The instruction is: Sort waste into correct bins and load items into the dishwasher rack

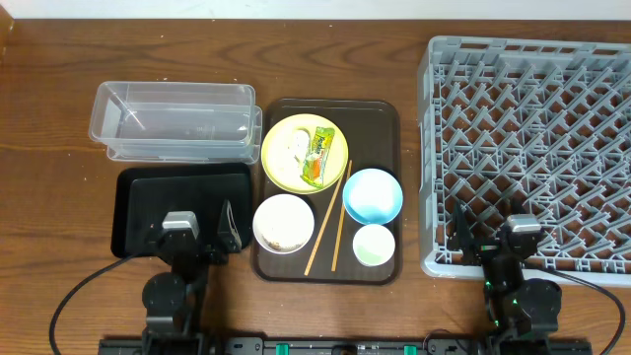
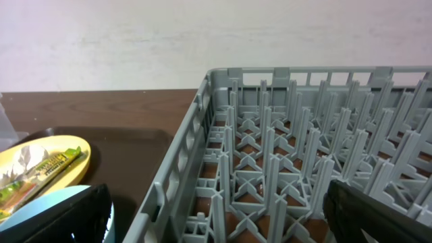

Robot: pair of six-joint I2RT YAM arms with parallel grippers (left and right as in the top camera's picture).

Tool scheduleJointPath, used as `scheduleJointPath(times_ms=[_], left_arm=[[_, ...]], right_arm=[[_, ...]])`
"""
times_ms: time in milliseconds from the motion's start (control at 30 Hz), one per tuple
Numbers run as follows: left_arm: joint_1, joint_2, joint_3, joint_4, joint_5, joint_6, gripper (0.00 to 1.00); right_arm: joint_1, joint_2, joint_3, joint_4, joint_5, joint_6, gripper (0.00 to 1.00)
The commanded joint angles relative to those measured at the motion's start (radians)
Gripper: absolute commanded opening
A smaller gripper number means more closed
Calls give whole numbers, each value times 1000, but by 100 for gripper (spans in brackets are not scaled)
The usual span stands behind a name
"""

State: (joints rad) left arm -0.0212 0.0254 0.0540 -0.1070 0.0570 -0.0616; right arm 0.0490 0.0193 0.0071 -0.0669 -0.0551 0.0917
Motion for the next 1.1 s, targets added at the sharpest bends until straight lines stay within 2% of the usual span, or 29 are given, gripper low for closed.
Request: scheduleJointPath(times_ms=[0,200,367,533,733,833,1067], left_arm=[[5,45,41,-86,11,-29,98],[5,232,200,-170,11,-29,98],[5,459,399,-281,42,-28,98],[5,700,631,-458,96,-26,98],[4,948,902,-746,141,-26,98],[4,1023,957,-798,141,-26,98],[4,1089,956,-776,146,-26,99]], right_arm=[[-3,24,19,-6,-3,64,99],[-3,158,125,-26,-5,98,99],[-3,355,301,-156,-6,94,99],[-3,565,510,-332,-5,93,99],[-3,773,748,-563,-5,94,99],[-3,846,832,-661,-5,93,99],[-3,882,858,-667,-27,95,99]])
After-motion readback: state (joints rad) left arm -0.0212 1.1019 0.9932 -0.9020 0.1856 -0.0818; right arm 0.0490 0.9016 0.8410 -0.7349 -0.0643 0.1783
